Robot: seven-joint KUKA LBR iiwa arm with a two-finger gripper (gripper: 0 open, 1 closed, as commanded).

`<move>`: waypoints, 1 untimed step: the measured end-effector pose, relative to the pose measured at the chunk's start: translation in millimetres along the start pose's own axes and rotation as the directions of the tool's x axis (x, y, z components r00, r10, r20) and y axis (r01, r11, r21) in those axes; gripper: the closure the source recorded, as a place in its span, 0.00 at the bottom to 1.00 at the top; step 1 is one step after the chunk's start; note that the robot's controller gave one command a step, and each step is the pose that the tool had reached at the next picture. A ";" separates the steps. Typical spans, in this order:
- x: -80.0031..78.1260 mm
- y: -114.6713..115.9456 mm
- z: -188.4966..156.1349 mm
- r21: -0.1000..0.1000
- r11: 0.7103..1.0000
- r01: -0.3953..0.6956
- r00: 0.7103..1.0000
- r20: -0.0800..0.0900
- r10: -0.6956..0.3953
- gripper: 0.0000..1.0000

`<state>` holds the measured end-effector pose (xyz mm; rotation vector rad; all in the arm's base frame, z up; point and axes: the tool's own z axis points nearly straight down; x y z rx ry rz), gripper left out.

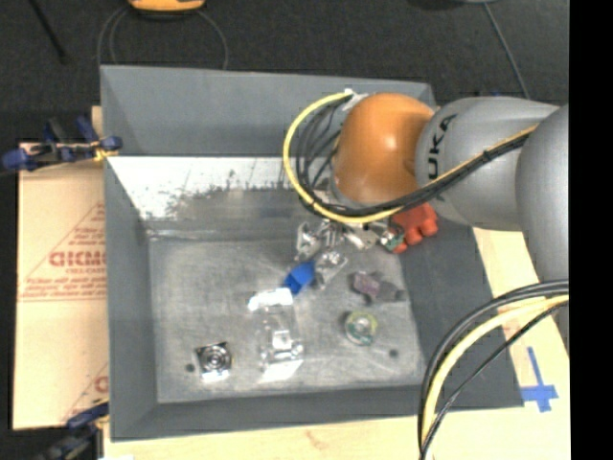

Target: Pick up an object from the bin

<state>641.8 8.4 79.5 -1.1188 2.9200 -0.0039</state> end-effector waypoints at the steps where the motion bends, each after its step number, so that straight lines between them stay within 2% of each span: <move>1: -3.1 -3.4 -80.8 0.002 1.000 -0.008 1.000 -0.003 0.008 1.00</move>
Offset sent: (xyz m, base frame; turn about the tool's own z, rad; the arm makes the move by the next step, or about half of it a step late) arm -0.0001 0.0002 0.0741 0.0000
